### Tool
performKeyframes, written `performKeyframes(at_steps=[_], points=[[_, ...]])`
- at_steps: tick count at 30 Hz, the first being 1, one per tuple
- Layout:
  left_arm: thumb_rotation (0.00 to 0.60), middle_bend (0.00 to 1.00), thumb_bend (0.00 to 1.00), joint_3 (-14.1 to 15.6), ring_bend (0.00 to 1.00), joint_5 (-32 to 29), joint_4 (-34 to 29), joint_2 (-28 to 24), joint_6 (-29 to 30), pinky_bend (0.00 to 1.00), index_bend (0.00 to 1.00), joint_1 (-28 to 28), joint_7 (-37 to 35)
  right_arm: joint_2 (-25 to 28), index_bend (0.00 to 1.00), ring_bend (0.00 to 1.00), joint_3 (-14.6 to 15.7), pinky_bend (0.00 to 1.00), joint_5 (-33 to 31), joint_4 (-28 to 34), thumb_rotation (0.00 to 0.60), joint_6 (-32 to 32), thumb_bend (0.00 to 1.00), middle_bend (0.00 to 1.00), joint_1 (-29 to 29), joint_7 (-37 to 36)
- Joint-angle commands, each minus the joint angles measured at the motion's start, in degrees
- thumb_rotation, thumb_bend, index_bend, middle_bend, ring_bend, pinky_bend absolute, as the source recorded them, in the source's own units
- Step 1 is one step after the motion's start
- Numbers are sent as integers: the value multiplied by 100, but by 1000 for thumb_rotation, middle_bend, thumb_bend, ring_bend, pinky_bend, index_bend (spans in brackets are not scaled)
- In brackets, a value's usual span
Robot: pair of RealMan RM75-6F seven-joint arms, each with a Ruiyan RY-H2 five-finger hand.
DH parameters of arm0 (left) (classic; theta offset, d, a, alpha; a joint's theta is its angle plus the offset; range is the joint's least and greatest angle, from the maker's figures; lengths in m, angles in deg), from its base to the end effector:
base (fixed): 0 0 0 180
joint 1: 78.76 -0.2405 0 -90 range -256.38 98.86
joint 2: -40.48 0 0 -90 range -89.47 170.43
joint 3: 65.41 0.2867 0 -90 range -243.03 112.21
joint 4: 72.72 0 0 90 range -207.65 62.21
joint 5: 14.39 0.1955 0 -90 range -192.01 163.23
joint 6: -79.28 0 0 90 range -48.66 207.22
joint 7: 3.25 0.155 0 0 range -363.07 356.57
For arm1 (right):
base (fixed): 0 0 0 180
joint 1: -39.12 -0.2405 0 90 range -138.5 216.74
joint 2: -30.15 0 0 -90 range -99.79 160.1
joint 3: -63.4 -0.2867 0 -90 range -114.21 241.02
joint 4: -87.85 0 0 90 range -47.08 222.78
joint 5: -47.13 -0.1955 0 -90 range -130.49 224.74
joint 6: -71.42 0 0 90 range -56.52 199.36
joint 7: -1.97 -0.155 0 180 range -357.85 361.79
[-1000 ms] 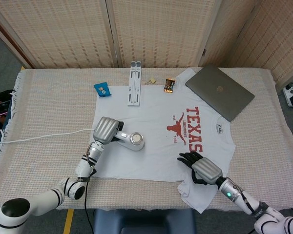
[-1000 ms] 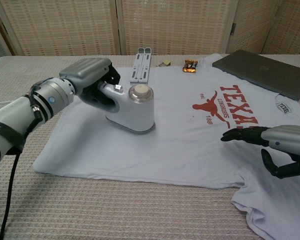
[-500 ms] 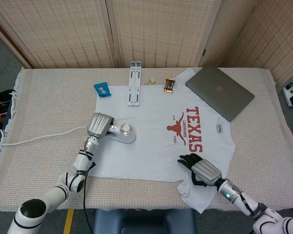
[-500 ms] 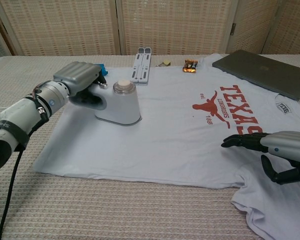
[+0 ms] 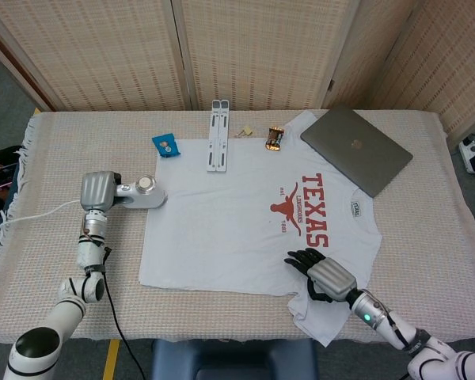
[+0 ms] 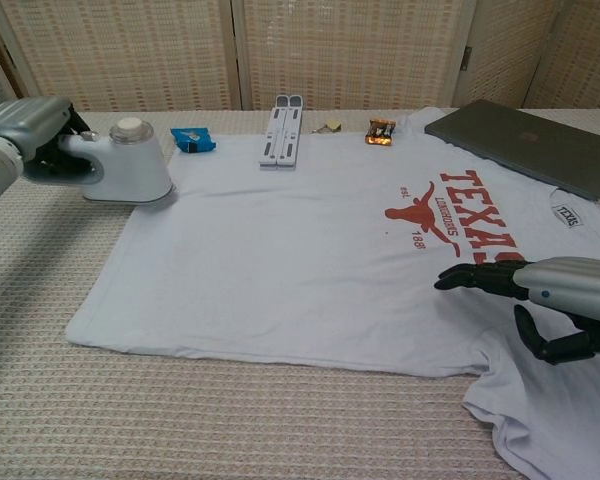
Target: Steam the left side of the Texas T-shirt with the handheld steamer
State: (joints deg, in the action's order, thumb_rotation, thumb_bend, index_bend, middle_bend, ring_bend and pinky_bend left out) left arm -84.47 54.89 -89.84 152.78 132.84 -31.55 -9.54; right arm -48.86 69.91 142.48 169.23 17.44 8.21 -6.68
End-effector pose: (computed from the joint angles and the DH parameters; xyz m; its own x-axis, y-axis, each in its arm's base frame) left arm -0.2695 0.4738 0.0206 0.4781 -0.0582 0.8764 0.8783 0.0292 -0.4772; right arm -0.2695 -0.2682 0.0091 0.4907 -0.4991 0.7142 -0.8336 -0.5076 0.2179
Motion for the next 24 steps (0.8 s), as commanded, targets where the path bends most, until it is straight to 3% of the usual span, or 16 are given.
performKeyframes(at_steps=[1, 6, 13, 19, 24], points=[[600, 1000, 307, 44, 836, 92, -470, -316, 469, 708, 927, -296, -383, 5, 0, 0, 24, 0, 14, -4, 382, -7, 1000, 0, -8, -19], [600, 1000, 306, 199, 835, 335, -1417, -615, 953, 708, 927, -437, -372, 14, 0, 0, 60, 0, 25, -19, 384, 7, 1000, 0, -39, -31], [600, 1000, 306, 562, 833, 760, -2738, -686, 1155, 708, 927, -366, 276, 27, 0, 0, 110, 0, -8, 43, 381, 2, 1000, 0, -31, -1], [600, 999, 307, 890, 833, 1139, -2640, -307, 1160, 709, 929, -155, 992, 51, 0, 0, 126, 0, -35, 96, 383, 34, 1000, 0, -57, 12], [600, 997, 307, 985, 831, 1163, -2389, -84, 1084, 709, 928, -181, 993, 69, 0, 0, 124, 0, -67, 131, 383, 29, 1000, 0, -64, 23]])
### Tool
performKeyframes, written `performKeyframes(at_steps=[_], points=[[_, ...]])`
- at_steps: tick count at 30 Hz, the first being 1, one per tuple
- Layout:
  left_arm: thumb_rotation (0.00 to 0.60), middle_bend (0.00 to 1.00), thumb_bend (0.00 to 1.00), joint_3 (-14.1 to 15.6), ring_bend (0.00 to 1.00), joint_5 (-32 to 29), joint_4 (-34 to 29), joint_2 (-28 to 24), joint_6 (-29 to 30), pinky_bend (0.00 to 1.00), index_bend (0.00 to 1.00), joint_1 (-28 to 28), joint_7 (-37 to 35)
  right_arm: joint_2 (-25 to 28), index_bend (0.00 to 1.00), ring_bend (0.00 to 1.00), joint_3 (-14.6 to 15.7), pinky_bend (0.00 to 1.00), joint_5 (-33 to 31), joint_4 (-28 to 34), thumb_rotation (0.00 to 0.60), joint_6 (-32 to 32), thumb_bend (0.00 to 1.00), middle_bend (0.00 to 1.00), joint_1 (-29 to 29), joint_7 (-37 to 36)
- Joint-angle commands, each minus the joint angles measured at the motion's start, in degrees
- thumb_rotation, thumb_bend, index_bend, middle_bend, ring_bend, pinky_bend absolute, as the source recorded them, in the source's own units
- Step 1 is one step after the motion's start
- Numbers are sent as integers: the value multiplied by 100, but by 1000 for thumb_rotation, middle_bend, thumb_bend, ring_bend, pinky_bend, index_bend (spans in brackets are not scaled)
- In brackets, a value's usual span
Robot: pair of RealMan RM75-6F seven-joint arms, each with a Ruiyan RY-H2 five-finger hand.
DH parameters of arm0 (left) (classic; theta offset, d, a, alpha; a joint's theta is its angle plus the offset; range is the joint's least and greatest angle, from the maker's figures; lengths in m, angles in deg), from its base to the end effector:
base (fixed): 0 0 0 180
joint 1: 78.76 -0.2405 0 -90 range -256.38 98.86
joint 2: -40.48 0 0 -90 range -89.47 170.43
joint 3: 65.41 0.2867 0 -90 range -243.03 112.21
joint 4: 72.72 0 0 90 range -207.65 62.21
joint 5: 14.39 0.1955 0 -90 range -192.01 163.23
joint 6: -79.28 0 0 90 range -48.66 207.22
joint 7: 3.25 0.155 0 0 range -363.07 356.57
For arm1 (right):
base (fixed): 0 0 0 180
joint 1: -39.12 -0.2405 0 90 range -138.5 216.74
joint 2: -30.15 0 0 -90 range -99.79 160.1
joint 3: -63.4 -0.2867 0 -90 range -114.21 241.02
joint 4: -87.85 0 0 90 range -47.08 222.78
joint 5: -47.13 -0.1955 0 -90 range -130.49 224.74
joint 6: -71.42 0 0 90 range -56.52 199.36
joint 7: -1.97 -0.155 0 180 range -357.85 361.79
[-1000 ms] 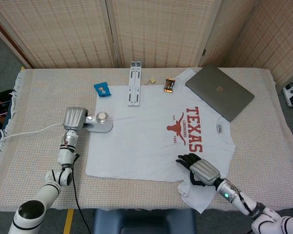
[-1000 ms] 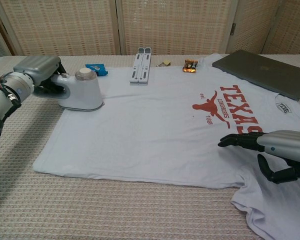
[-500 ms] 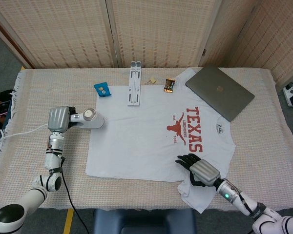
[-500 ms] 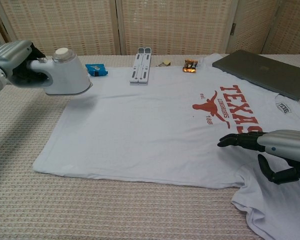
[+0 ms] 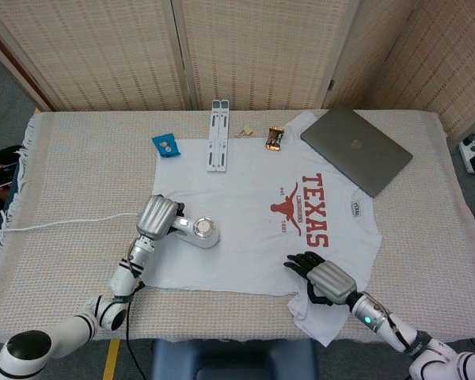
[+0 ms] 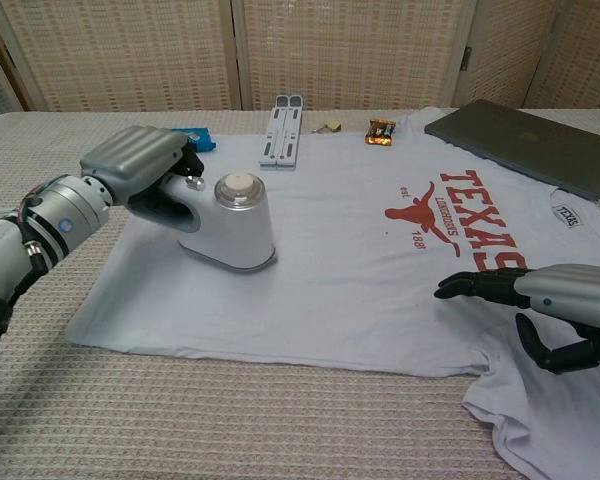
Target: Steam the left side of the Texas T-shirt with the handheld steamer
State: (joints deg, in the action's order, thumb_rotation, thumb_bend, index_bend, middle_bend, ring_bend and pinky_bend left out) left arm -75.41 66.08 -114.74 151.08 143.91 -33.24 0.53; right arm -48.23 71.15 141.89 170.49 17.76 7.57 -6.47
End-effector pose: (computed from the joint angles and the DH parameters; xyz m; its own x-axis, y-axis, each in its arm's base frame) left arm -0.1767 0.4133 -0.0576 0.4993 -0.0511 0.8649 0.7796 -0.4089 -0.4743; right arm -0.2687 -0.2644 0.0093 0.4929 -0.5177 0.6993 -0.8345 -0.5087 0.2117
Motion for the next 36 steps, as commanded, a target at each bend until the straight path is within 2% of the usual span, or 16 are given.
performKeyframes(at_steps=[1, 5, 11, 18, 21, 26, 30, 36], points=[[600, 997, 306, 109, 831, 57, 119, 88, -16, 709, 928, -43, -36, 11, 0, 0, -1, 0, -14, 6, 383, -3, 1000, 0, -1, 2], [600, 997, 306, 284, 830, 166, 129, -10, 106, 709, 928, -238, -125, 19, 0, 0, 1, 0, -35, -6, 384, 1, 1000, 0, -7, -13], [600, 997, 306, 584, 831, 376, -128, -422, 495, 709, 929, -680, -322, 1, 0, 0, 24, 0, -62, -43, 384, 45, 1000, 0, -16, -27], [600, 997, 307, 954, 831, 607, -648, -1059, 968, 709, 929, -1248, -290, 9, 0, 0, 46, 0, -63, -41, 381, 38, 1000, 0, -13, 7], [600, 997, 307, 1027, 832, 657, -1067, -1410, 1245, 709, 929, -1506, -293, 31, 0, 0, 54, 0, -48, -14, 385, 22, 1000, 0, -15, 41], [600, 997, 306, 860, 831, 610, -1707, -1761, 1454, 708, 929, -1620, -311, 45, 0, 0, 69, 0, -16, -1, 382, -9, 1000, 0, -15, 52], [600, 1000, 306, 490, 832, 441, -2089, -1805, 1224, 709, 930, -1376, -277, 47, 0, 0, 81, 0, 0, -35, 382, -48, 1000, 0, 3, 95], [600, 1000, 306, 34, 832, 220, -1754, -1298, 613, 709, 929, -768, -46, 11, 0, 0, 84, 0, -32, -77, 385, -71, 1000, 0, 40, 140]])
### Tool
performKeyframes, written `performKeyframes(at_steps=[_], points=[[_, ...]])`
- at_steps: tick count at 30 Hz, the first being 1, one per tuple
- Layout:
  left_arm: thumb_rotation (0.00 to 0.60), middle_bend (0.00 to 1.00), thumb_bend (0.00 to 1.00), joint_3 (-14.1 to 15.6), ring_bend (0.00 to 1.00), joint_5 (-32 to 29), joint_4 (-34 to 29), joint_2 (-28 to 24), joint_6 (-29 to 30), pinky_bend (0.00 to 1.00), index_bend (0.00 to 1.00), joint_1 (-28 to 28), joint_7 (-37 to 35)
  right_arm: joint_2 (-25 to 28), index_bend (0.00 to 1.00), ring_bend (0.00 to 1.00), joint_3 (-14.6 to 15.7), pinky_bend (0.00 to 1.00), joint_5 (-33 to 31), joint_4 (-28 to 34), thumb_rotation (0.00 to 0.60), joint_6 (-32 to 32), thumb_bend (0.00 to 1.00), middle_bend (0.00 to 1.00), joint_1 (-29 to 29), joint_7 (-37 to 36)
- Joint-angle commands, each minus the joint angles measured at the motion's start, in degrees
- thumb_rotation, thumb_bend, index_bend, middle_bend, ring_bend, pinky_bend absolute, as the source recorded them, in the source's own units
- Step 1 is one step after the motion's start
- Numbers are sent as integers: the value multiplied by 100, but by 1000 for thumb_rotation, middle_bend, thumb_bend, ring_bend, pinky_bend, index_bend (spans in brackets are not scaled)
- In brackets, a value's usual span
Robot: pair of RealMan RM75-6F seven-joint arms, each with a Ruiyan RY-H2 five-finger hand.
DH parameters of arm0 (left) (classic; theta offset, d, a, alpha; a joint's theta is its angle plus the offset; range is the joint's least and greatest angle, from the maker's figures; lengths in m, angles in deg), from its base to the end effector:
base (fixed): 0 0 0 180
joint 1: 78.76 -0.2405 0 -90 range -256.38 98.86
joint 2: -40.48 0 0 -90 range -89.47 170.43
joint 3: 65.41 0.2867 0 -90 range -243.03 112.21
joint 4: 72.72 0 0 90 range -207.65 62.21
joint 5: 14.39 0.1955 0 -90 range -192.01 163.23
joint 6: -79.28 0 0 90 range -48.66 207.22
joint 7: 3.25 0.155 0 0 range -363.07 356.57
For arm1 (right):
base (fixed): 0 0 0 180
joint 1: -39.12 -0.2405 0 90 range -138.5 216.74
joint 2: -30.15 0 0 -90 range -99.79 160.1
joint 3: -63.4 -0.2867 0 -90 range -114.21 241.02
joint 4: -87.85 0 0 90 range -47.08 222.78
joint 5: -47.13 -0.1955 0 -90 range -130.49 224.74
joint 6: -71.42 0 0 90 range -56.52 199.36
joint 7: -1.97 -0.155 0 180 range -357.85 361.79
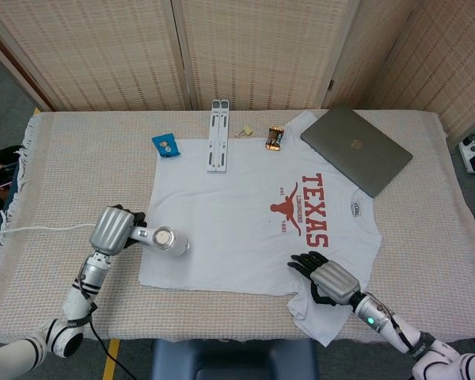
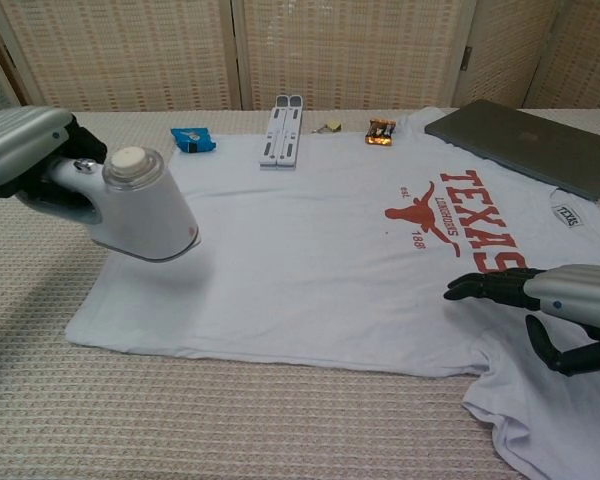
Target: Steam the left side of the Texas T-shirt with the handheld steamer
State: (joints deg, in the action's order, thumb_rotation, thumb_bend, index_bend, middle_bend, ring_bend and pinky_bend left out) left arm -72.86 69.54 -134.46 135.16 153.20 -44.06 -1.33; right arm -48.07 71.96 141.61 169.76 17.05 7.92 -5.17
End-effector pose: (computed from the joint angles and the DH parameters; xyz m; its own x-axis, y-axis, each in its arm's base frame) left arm -0.2281 0.3685 0.0257 0.4120 -0.0821 0.9075 0.8292 -0.3791 -0.4108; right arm -0.2755 -0.2626 0.0117 0.5169 -0.5053 0.6910 -0.8241 -0.5122 0.2419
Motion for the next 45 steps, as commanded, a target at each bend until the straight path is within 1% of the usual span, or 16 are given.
performKeyframes(at_steps=[1, 7, 11, 15, 18, 22, 25, 31, 33, 36, 39, 40, 42, 45], points=[[600, 1000, 306, -275, 833, -138, 390, 447, -432, 712, 929, 450, 210, -7, 0, 0, 4, 0, -11, -3, 385, 0, 1000, 0, 9, 14], [600, 1000, 306, -515, 834, -307, 1475, 1272, -1009, 743, 931, 1055, 352, -1, 0, 0, -9, 0, -16, 35, 382, -10, 1000, 0, 9, 79], [600, 1000, 307, -705, 834, -530, 2087, 1666, -1396, 743, 931, 1357, 226, -18, 0, 0, -15, 0, -25, 54, 385, 4, 1000, 0, 7, 181], [600, 1000, 307, -854, 834, -729, 2676, 1983, -1624, 743, 930, 1550, 131, -59, 0, 0, -29, 0, -74, 39, 382, 58, 1000, 0, -2, 186], [600, 1000, 306, -877, 833, -809, 3049, 2136, -1714, 743, 930, 1588, 22, -77, 0, 0, -37, 0, -75, 22, 381, 65, 1000, 0, -10, 172], [600, 1000, 308, -795, 832, -791, 3561, 2257, -1709, 742, 929, 1533, -197, -89, 0, 0, -45, 0, -77, -2, 385, 72, 1000, 0, -23, 140], [600, 998, 308, -729, 831, -759, 3954, 2303, -1615, 742, 927, 1421, -498, -98, 0, 0, -40, 0, -67, -33, 385, 97, 1000, 0, -43, 107], [600, 989, 308, -783, 825, -908, 4527, 2252, -1620, 742, 915, 1143, -970, -89, 0, 0, -19, 0, -41, -66, 382, 162, 1000, 0, -92, 61], [600, 985, 308, -811, 820, -971, 4655, 2199, -1666, 742, 913, 1049, -1051, -84, 0, 0, -25, 0, -46, -61, 382, 162, 1000, 0, -99, 49], [600, 980, 307, -988, 815, -1196, 4755, 2072, -1775, 742, 911, 893, -1303, -71, 0, 0, -35, 0, -39, -43, 385, 124, 1000, 0, -96, 50], [600, 978, 306, -1161, 813, -1374, 4613, 1919, -1750, 742, 909, 779, -1689, -59, 0, 0, -33, 0, -19, -24, 385, 102, 1000, 0, -99, 56], [600, 978, 306, -1177, 813, -1385, 4540, 1872, -1696, 741, 909, 744, -1791, -53, 0, 0, -30, 0, -12, -16, 386, 101, 1000, 0, -102, 61], [600, 978, 306, -1138, 813, -1323, 4322, 1768, -1473, 741, 909, 653, -1965, -41, 0, 0, -25, 0, 0, 6, 384, 107, 1000, 0, -114, 66], [600, 978, 306, -968, 813, -1111, 3950, 1655, -1073, 737, 909, 531, -2056, -35, 0, 0, -27, 0, 9, 28, 384, 105, 1000, 0, -124, 82]])
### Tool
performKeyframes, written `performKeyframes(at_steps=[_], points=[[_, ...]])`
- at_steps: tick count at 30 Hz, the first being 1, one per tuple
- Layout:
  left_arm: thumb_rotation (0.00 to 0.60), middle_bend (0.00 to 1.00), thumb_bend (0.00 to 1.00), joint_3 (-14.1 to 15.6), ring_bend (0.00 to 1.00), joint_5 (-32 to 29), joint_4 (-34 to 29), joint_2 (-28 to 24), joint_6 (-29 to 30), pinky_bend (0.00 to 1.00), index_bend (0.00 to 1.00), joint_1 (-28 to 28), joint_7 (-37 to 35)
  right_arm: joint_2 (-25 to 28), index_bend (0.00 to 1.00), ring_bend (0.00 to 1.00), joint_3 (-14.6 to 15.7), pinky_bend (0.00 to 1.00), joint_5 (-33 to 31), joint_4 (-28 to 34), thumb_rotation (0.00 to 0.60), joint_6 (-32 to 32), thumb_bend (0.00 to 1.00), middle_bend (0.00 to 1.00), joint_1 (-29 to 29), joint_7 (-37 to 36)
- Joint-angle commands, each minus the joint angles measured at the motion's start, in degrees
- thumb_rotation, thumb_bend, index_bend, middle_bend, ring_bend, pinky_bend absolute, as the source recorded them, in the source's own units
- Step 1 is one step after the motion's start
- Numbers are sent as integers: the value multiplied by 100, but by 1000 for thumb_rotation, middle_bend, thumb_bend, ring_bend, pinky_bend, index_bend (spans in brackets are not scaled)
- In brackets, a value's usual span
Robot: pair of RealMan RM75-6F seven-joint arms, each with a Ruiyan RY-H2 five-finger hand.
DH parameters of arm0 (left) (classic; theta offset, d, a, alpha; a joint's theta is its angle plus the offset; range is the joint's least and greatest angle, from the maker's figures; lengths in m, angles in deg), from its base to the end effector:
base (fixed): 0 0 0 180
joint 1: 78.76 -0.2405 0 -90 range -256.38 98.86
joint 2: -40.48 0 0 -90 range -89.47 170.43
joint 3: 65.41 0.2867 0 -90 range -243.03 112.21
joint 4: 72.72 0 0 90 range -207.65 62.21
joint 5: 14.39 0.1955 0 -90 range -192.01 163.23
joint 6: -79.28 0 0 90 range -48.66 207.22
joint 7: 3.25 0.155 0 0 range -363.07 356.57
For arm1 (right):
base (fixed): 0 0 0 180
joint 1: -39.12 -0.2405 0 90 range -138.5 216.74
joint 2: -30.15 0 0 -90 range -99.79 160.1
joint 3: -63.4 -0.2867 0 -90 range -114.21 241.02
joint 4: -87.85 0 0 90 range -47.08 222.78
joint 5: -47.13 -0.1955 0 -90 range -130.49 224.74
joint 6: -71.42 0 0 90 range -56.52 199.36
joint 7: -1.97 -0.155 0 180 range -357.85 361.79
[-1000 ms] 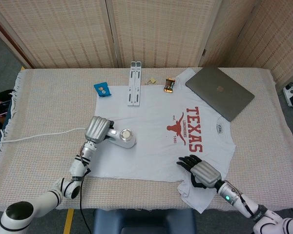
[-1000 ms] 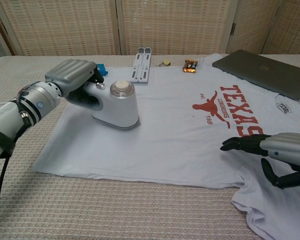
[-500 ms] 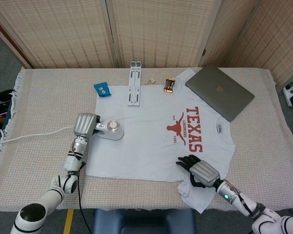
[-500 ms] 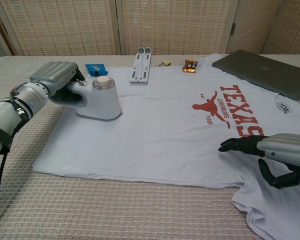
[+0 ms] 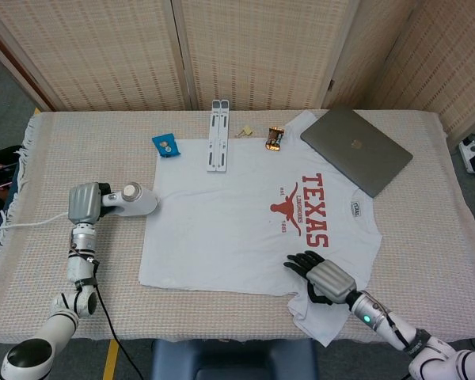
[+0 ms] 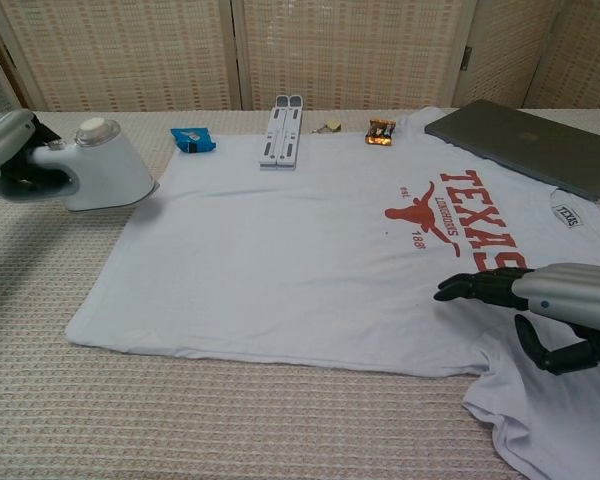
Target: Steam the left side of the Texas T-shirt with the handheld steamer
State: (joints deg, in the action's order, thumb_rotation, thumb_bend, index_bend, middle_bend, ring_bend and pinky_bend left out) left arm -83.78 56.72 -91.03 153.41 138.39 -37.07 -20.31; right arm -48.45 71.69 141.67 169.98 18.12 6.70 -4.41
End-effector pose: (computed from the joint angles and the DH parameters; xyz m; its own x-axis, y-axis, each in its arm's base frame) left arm -0.2961 0.4429 0.0185 0.3142 -0.0940 0.9447 0.9493 0.0384 -0.3119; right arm -0.2686 -0.2668 0.0074 0.5358 -0.5004 0.6801 -0.8085 -0.5363 0.2423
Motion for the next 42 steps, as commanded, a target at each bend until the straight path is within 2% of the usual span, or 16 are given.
performKeyframes(at_steps=[1, 8, 14, 22, 28, 42], points=[[600, 978, 306, 219, 812, 290, -586, -212, 594, 735, 909, -213, -153, 5, 0, 0, 3, 0, 5, 17, 384, -8, 1000, 0, 0, 11], [600, 978, 306, 662, 809, 865, -1664, -205, 1168, 730, 909, -178, 376, 19, 0, 0, 33, 0, -3, 52, 387, -17, 1000, 0, 25, 50], [600, 977, 306, 649, 808, 937, -1982, 240, 988, 725, 908, 182, 931, -27, 0, 0, 50, 0, 3, 36, 384, -80, 1000, 0, 74, 36], [600, 977, 305, 554, 807, 889, -1388, 881, 604, 725, 908, 623, 1304, -143, 0, 0, 86, 0, -9, -76, 385, -2, 1000, 0, 81, 37], [600, 977, 305, 472, 807, 806, -805, 1132, 407, 725, 909, 807, 1390, -215, 0, 0, 121, 0, -8, -145, 384, 66, 1000, 0, 72, 9], [600, 969, 307, 305, 806, 447, 455, 1095, 158, 725, 902, 550, 1423, -267, 0, 0, 165, 0, 41, -236, 387, 2, 1000, 0, 105, -101]])
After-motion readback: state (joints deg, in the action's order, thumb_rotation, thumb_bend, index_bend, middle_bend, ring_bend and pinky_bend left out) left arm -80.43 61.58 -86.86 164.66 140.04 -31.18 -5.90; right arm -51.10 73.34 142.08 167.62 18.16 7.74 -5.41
